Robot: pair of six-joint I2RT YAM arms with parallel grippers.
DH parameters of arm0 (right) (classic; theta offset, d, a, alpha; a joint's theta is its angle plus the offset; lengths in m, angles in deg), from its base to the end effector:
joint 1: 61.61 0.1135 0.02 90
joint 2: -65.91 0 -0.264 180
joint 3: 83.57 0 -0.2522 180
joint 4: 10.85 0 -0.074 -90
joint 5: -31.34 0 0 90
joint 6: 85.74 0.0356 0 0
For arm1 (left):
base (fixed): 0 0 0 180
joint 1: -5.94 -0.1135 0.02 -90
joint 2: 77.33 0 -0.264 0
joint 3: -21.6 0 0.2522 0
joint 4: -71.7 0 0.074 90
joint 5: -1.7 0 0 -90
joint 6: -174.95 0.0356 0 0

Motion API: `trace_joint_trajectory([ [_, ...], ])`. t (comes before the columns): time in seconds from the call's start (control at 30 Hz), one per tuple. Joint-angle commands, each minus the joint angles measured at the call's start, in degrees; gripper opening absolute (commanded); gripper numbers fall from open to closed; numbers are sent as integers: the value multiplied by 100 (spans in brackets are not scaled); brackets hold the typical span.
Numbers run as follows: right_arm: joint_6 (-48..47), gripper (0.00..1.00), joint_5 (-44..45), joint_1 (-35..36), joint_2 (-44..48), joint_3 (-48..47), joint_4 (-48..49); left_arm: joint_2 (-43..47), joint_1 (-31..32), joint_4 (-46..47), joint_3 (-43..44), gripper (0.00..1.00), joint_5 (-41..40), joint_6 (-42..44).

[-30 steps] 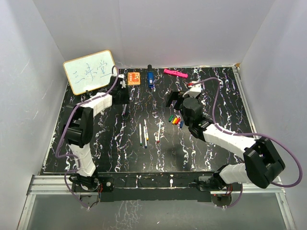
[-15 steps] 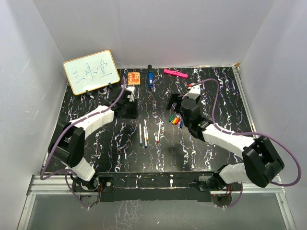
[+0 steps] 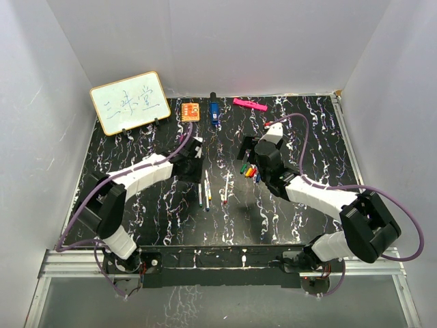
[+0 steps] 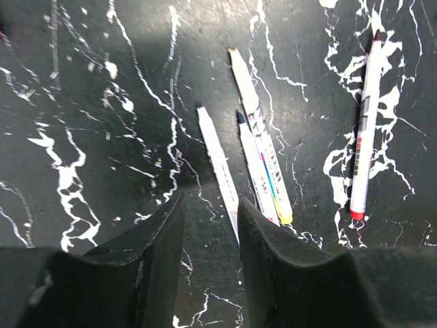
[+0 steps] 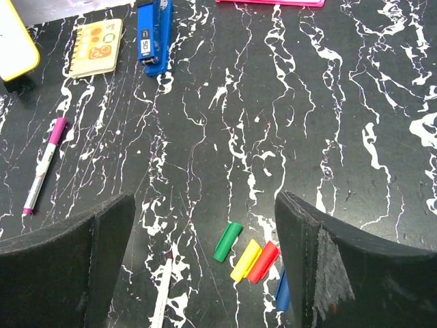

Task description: Insert the pens into the pen caps

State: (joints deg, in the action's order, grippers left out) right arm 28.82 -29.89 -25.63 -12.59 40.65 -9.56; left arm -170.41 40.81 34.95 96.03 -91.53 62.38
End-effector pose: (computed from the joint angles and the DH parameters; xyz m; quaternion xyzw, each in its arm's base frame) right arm 0.2512 0.1612 0.2364 0.0596 0.8103 0.0978 0.5747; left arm 0.2763 -0.1901 0.2063 0.0939 0.9498 -0.1192 0.2736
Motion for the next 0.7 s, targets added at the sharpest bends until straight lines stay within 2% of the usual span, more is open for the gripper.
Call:
trace_joint_trajectory([
  [0.0,67,80,146,-3,61,-137,133,-140,269,-303,200,34,-132,-195],
  [0.23,133,80,115,-4,34,-132,94,-350,487,-365,183,34,-241,-317],
  [0.67,209,80,97,-3,63,-37,132,-553,521,-361,70,33,-336,-354],
])
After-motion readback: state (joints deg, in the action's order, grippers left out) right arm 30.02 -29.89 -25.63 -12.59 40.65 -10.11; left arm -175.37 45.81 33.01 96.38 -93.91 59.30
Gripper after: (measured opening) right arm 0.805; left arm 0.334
